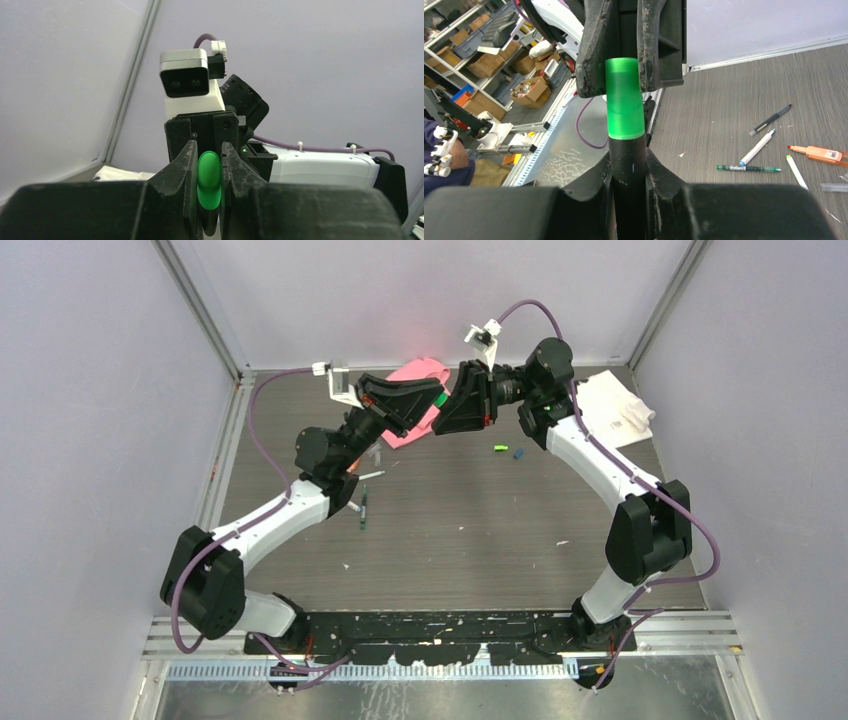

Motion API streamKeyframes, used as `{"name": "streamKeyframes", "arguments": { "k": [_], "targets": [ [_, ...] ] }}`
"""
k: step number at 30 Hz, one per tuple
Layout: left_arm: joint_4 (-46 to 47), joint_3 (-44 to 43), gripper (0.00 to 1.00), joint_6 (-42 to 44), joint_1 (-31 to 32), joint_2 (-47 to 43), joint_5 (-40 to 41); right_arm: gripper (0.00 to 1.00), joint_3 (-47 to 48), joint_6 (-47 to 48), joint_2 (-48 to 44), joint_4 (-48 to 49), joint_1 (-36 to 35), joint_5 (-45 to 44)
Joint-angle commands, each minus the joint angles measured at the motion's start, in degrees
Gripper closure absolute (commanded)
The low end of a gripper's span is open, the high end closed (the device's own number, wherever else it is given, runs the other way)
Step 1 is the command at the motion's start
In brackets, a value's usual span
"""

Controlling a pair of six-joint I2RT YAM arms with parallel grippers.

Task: Insert the pens into the pen caps
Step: Press the pen cap onto the pen.

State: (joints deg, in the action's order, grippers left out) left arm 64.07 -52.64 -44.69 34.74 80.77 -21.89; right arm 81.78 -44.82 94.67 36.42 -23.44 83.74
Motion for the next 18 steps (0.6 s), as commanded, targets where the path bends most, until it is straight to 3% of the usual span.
{"name": "streamKeyframes", "arguments": {
  "k": [1,3,7,12,18],
  "targets": [
    [-47.5,5.4,0.99,7.3,6.9,7.7,-24.4,0.99,10.1,-3.3,-3.0,13.0,-2.4,-23.7],
    [-52.5,4.2,0.99,10.1,6.9,6.1,-21.6,0.99,10.0,-3.2,-3.1,12.8,-2.4,-23.6],
    [-46.9,4.6,0.99,5.0,5.7,5.6,-22.0,0.99,9.3,-2.1,-3.2,11.8,-2.5,-23.1],
    [-39.7,2.0,0.94,-4.2,1.8,1.6,-15.5,0.99,4.2,0.9,-4.6,7.9,-2.6,-20.0],
    [-37.4,-3.0,0.54,-7.6,-0.1,-3.6,-7.9,0.99,-6.2,6.0,-9.3,3.3,-2.6,-17.9]
  ]
}}
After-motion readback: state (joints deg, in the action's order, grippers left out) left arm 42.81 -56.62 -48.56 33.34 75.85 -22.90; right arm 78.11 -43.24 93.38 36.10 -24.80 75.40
